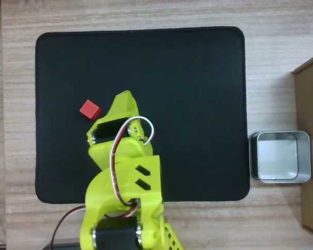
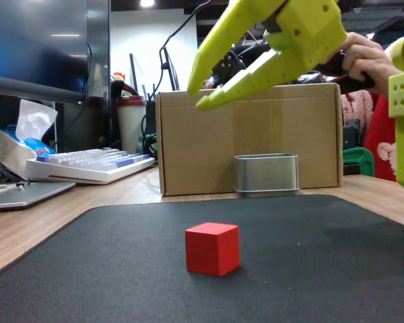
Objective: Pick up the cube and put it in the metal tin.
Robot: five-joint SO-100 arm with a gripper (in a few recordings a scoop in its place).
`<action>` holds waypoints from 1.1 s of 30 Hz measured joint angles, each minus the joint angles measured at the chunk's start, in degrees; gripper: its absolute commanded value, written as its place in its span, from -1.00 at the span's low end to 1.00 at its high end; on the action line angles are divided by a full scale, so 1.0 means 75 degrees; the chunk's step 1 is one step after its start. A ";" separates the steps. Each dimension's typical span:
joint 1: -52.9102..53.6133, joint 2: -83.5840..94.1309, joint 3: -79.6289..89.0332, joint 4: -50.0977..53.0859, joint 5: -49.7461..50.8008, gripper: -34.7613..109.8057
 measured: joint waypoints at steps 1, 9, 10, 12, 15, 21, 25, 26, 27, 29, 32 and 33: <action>-0.0117 -0.0211 -0.0117 0.0012 -0.0082 -0.52; -0.1477 -0.1441 -0.1230 0.0937 -0.0914 -0.50; -0.1605 -0.1652 -0.1359 0.1055 -0.0914 -0.49; -0.1805 -0.2203 -0.1617 0.1324 -0.1137 -0.49; -0.1992 -0.2883 -0.1805 0.1582 -0.1453 -0.43; -0.2297 -0.3738 -0.1980 0.1629 -0.1711 -0.24; -0.2344 -0.4477 -0.2086 0.1629 -0.2098 -0.11; -0.2379 -0.4746 -0.2191 0.1582 -0.2133 -0.11; -0.2379 -0.4922 -0.2227 0.1477 -0.2133 -0.11; -0.2309 -0.5262 -0.2344 0.1465 -0.2145 -0.11; -0.2168 -0.5930 -0.2590 0.1207 -0.2145 -0.11; -0.2086 -0.6199 -0.2707 0.1078 -0.2121 -0.11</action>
